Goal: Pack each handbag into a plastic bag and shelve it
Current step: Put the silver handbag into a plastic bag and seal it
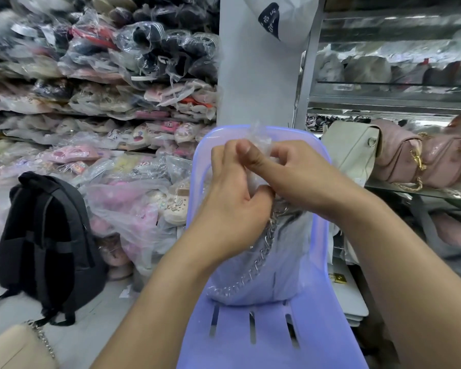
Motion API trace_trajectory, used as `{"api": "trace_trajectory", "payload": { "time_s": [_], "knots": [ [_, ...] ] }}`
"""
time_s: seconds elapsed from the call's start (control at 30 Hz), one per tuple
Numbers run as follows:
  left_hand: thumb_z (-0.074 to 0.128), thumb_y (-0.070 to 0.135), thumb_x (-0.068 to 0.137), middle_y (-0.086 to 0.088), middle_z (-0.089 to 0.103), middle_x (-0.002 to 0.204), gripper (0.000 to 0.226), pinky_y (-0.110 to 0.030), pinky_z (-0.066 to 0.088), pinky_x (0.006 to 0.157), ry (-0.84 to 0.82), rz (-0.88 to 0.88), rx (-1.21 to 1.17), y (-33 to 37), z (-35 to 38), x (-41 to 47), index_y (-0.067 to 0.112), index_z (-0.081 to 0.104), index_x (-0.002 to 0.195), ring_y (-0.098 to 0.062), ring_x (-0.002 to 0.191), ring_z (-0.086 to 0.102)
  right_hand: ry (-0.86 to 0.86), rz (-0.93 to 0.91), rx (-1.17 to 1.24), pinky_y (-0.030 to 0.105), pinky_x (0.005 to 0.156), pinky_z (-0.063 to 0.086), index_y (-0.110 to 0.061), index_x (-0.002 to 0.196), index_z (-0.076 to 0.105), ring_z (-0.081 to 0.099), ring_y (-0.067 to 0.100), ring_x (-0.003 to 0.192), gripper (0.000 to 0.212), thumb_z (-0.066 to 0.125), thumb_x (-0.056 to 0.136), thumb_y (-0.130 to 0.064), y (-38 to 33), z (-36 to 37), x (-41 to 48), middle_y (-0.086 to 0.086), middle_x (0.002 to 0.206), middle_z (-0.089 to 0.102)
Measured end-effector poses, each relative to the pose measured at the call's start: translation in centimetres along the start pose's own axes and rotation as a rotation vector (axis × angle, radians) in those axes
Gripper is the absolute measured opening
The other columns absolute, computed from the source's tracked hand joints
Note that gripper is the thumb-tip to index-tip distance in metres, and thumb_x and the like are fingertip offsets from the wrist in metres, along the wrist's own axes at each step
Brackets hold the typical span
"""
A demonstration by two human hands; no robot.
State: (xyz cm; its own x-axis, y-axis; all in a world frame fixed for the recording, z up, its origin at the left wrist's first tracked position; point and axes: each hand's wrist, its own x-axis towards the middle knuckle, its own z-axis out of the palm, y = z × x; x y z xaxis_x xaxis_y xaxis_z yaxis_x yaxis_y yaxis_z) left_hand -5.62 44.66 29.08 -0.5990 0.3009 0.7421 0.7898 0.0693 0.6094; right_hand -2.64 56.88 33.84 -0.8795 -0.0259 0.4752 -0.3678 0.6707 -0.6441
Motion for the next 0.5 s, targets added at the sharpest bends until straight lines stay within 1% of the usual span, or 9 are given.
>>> {"api": "trace_trajectory", "payload": {
  "time_s": [0.03,0.1,0.17,0.23,0.3,0.33,0.4,0.43,0.5],
  "knots": [
    [0.053,0.017,0.085,0.010,0.037,0.113,0.036,-0.050,0.056,0.084,-0.036,-0.006,-0.006,-0.2,-0.1,0.0,0.039,0.043,0.111,-0.019,0.110,0.056,-0.009,0.000,-0.024,0.019,0.045,0.031,-0.023,0.062,0.065,0.043,0.001,0.038,0.064,0.046,0.073,-0.082,0.0,-0.1,0.0,-0.015,0.043,0.048],
    [0.056,0.018,0.085,0.005,0.040,0.120,0.035,-0.051,0.055,0.088,-0.095,-0.006,-0.042,-0.5,-0.3,0.3,0.035,0.051,0.115,-0.022,0.113,0.058,-0.035,-0.028,-0.060,0.024,0.051,0.037,-0.018,0.061,0.067,0.048,0.004,0.041,0.075,0.042,0.076,-0.087,0.1,-0.4,-0.1,-0.008,0.048,0.056],
    [0.061,0.016,0.086,-0.006,0.049,0.126,0.034,-0.048,0.055,0.094,-0.155,0.012,-0.083,-0.4,-0.5,0.3,0.035,0.057,0.114,-0.020,0.114,0.061,-0.056,-0.070,-0.065,0.022,0.054,0.041,-0.021,0.061,0.070,0.053,0.003,0.046,0.068,0.049,0.075,-0.085,0.3,-0.6,-0.2,-0.008,0.054,0.064],
    [0.063,0.009,0.086,-0.007,0.050,0.127,0.037,-0.029,0.054,0.091,-0.172,0.031,-0.115,-0.3,-0.7,0.1,0.040,0.058,0.106,-0.010,0.109,0.062,-0.078,-0.099,0.006,0.013,0.047,0.036,-0.023,0.057,0.068,0.051,0.000,0.043,0.052,0.057,0.075,-0.070,0.3,-1.0,-0.5,-0.012,0.051,0.062],
    [0.062,-0.003,0.088,-0.001,0.045,0.123,0.045,-0.010,0.048,0.075,-0.165,0.027,-0.156,-0.1,-0.6,-0.1,0.040,0.058,0.101,0.003,0.093,0.059,-0.102,-0.108,0.112,0.011,0.043,0.032,-0.021,0.060,0.068,0.048,0.000,0.041,0.044,0.059,0.077,-0.060,0.5,-1.2,-0.7,-0.012,0.049,0.060],
    [0.061,-0.004,0.089,0.002,0.043,0.121,0.046,-0.007,0.045,0.068,-0.153,0.021,-0.166,0.0,-0.5,-0.1,0.040,0.059,0.102,0.006,0.085,0.057,-0.104,-0.111,0.149,0.011,0.043,0.032,-0.020,0.062,0.068,0.046,0.000,0.041,0.041,0.059,0.078,-0.057,0.7,-1.3,-0.7,-0.011,0.049,0.059],
    [0.060,0.001,0.092,0.008,0.042,0.117,0.044,-0.008,0.043,0.058,-0.094,0.006,-0.170,0.2,-0.1,-0.1,0.044,0.058,0.101,0.007,0.072,0.055,-0.100,-0.116,0.165,0.016,0.046,0.035,-0.020,0.068,0.071,0.048,0.005,0.044,0.039,0.059,0.080,-0.056,0.9,-1.0,-0.5,-0.006,0.055,0.063],
    [0.060,0.004,0.094,0.011,0.041,0.115,0.043,-0.009,0.043,0.055,-0.061,0.001,-0.168,0.2,0.1,0.0,0.047,0.058,0.099,0.006,0.067,0.056,-0.100,-0.127,0.154,0.022,0.050,0.040,-0.020,0.073,0.074,0.053,0.012,0.049,0.040,0.059,0.082,-0.057,1.0,-0.9,-0.4,0.001,0.063,0.068],
    [0.061,0.009,0.093,0.013,0.039,0.113,0.045,-0.015,0.050,0.062,0.018,0.014,-0.128,0.0,0.3,0.2,0.050,0.054,0.109,0.001,0.078,0.062,-0.092,-0.129,0.167,0.037,0.060,0.048,-0.016,0.085,0.077,0.062,0.028,0.060,0.048,0.059,0.086,-0.060,1.5,-0.7,-0.1,0.011,0.077,0.074]
  ]
}}
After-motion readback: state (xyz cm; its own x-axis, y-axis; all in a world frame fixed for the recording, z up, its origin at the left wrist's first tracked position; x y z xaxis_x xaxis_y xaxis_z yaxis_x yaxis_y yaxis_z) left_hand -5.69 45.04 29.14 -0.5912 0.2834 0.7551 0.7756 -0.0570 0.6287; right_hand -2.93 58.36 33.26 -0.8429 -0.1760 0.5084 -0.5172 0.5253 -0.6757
